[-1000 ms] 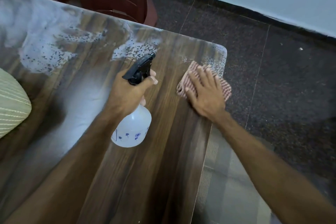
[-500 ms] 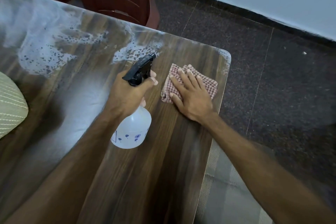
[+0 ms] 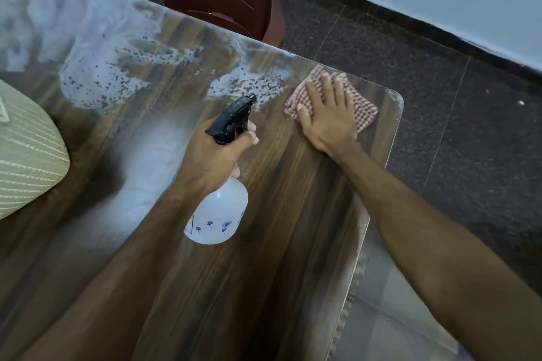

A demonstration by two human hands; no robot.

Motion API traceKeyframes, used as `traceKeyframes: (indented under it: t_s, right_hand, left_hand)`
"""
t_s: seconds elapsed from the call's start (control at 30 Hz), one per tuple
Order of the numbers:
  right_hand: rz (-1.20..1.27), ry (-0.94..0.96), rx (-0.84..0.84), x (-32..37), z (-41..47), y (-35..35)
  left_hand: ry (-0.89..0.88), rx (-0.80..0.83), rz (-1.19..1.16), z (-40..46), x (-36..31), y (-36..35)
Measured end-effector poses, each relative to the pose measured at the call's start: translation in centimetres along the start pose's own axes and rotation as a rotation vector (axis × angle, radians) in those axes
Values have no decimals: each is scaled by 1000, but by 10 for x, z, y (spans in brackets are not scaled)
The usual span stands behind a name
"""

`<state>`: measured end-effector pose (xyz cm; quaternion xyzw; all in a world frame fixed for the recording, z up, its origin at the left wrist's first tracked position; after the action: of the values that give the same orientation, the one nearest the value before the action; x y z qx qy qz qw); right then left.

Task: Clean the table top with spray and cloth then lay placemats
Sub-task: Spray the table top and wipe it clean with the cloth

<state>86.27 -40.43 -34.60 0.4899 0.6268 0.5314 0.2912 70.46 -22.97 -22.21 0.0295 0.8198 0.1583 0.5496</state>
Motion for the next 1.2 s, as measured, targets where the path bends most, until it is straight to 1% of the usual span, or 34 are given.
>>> traceKeyframes:
  t_s: [0.1, 0.17, 0.27, 0.37, 0.53, 0.7, 0.87, 0.97, 1.03, 1.1, 1.2]
  right_hand:
    - [-28, 187, 20, 26, -40, -17]
    - [-40, 219, 21, 21, -62, -25]
    - [-42, 143, -29, 8, -66, -27]
    - [-23, 84, -54, 11, -60, -27]
    - [-19, 72, -52, 11, -60, -28]
    - [7, 30, -39, 10, -51, -22]
    - [32, -49, -50, 10, 4, -3]
    - [40, -62, -34, 33, 49, 7]
    - [5, -3, 2, 64, 66, 5]
    - [-45, 107, 31, 102, 66, -4]
    - [-74, 296, 67, 146, 29, -22]
  left_hand:
    - [34, -14, 18, 4, 3, 5]
    - [66, -25, 42, 8, 6, 9]
    - [142, -64, 67, 13, 12, 18]
    - [211, -103, 91, 13, 16, 23]
    - [199, -158, 42, 7, 18, 33]
    - [268, -218, 35, 2, 21, 50]
    - [222, -185, 18, -9, 29, 66]
    - [172, -201, -21, -17, 34, 73]
    - [155, -228, -67, -19, 36, 77]
    - [148, -245, -81, -18, 38, 81]
    - [130, -254, -85, -14, 39, 86]
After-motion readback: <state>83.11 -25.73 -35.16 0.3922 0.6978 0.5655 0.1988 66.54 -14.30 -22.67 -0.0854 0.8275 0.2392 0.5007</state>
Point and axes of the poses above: each hand's wrist, its own z-axis towards the middle knuckle, its own y-axis out of the back of the hand, x = y × z, the point moved 1 cm from there along z, towards the middle knuckle, and after that the axes turned 9 degrees about x, right-handed, at the moved point
